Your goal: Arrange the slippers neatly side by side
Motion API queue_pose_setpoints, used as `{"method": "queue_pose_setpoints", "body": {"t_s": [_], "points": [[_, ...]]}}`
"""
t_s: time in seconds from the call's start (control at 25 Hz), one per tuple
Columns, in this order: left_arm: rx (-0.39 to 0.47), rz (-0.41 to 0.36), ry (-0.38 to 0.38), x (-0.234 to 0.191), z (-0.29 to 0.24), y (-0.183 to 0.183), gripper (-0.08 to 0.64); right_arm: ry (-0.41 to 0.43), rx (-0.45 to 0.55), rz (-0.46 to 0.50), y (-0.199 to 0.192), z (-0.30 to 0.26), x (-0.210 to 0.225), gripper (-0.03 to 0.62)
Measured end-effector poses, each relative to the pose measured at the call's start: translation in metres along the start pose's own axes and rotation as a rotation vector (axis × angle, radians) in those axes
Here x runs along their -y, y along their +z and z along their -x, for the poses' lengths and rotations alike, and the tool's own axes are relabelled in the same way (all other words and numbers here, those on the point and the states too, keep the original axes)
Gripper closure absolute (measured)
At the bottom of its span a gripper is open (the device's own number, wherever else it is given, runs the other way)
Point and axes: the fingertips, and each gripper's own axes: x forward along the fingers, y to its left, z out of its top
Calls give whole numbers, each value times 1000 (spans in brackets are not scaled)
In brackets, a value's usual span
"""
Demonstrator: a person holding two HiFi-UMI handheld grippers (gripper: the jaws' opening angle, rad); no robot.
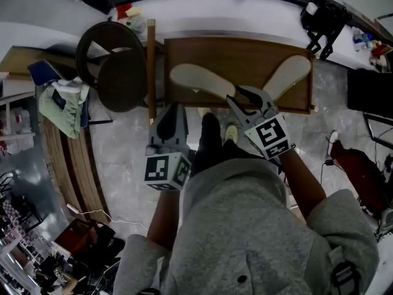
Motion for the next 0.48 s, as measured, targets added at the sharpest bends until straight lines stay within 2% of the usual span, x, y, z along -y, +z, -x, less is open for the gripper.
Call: {"method": "queue_pose_setpoints", "body": {"t_s": [0.28,0.48], "points": [[-26,29,6,-23,-11,-3,534,11,-97,71,-18,-30,-6,472],[-53,40,12,-41,-22,-6,534,33,-165,66,-37,-52,-10,472]]}}
